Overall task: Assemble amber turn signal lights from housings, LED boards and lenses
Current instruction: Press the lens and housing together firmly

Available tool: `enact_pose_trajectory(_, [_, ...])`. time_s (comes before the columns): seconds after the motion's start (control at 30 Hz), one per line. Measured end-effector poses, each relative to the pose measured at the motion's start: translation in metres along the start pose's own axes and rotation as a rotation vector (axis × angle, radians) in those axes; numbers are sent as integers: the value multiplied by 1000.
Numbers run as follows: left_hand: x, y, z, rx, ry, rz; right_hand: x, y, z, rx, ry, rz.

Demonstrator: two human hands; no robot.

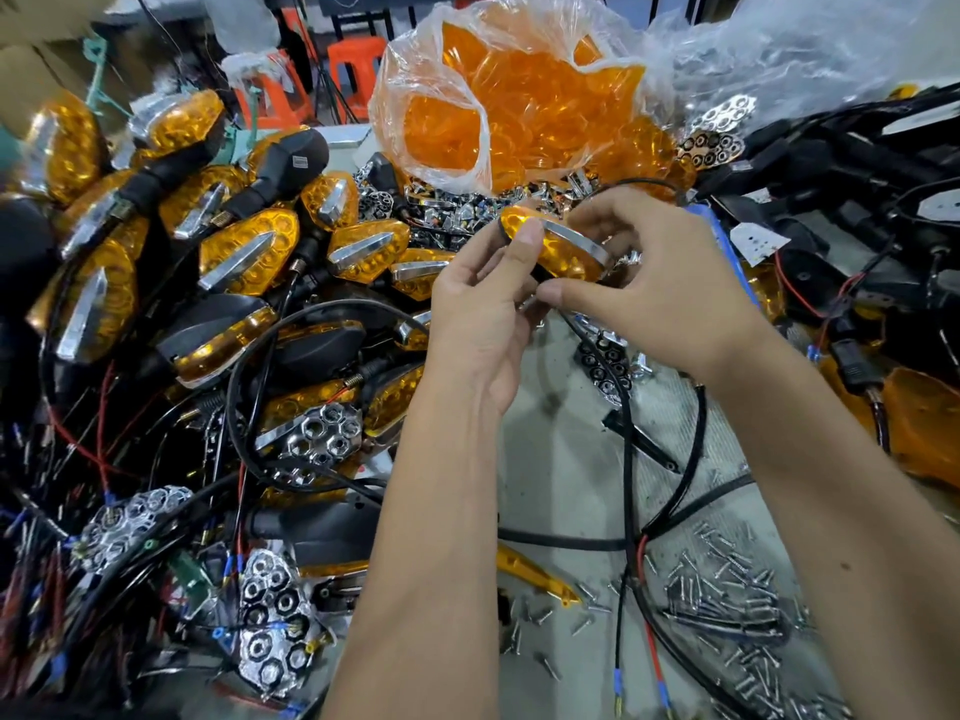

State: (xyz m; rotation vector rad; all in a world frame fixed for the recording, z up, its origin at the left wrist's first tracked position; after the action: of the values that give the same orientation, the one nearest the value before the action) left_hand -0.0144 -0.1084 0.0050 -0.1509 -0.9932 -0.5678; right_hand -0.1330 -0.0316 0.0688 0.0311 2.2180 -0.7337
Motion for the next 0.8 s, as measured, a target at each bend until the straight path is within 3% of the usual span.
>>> enact_pose_trajectory(0.1, [6, 2, 4, -79, -77, 28, 3, 1, 2, -33, -28, 9])
enact_pose_trajectory(0.23, [16, 8, 11, -211, -101, 101, 8, 4, 1, -62, -264, 55])
enact_pose_trajectory(0.43, [22, 10, 6, -213, -179, 134, 19, 10, 11, -152, -508, 150])
enact_pose_trajectory(0.8, [27, 13, 3, -148, -195, 219, 6, 9, 12, -186, -380, 56])
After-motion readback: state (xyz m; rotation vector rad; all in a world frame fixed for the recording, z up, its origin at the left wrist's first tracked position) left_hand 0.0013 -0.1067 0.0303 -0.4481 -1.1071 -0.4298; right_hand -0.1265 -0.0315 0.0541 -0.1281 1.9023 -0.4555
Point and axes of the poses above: each hand's wrist, its own y-axis away from the middle knuckle, its own z-axis out of the palm, x = y × z, the point moved 10 cm from there along -y, towards the middle knuckle, and after that the axes turned 7 degrees about -z, right-handed, at the moved point
